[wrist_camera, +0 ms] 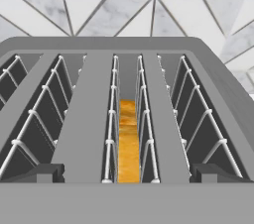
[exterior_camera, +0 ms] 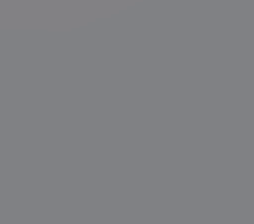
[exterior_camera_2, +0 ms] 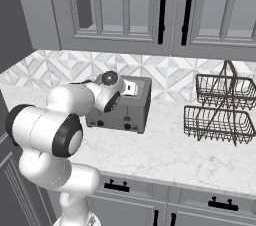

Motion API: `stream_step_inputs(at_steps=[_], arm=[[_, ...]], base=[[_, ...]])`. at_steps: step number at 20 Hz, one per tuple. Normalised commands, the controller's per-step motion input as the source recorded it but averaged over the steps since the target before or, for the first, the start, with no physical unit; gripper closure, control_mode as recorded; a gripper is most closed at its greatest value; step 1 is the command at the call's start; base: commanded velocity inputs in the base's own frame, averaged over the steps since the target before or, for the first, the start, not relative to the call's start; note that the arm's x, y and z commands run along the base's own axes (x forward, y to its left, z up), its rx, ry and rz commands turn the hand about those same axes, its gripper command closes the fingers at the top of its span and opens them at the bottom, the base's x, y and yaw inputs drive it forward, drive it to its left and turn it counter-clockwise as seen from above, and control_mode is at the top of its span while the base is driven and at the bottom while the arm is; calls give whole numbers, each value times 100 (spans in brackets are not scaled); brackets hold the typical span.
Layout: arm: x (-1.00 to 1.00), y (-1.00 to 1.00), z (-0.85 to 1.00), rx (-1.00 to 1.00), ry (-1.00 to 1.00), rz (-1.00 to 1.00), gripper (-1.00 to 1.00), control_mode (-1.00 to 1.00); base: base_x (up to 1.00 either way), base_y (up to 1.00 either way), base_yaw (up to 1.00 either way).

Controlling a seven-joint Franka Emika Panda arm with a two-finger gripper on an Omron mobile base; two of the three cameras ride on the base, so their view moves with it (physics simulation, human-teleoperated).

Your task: Start the toaster. Once the lever pops up, take the bread to the plate on the dining counter.

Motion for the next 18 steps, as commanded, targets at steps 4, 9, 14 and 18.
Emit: stream_step_inputs(at_steps=[4,9,14,18], arm=[[0,0,0,0,0,0,-100,-100],[0,0,0,0,0,0,-100,-100],[0,0,0,0,0,0,-100,-100],[0,0,0,0,0,0,-100,-100]], base=[[0,0,0],[0,0,0],[0,0,0],[0,0,0]])
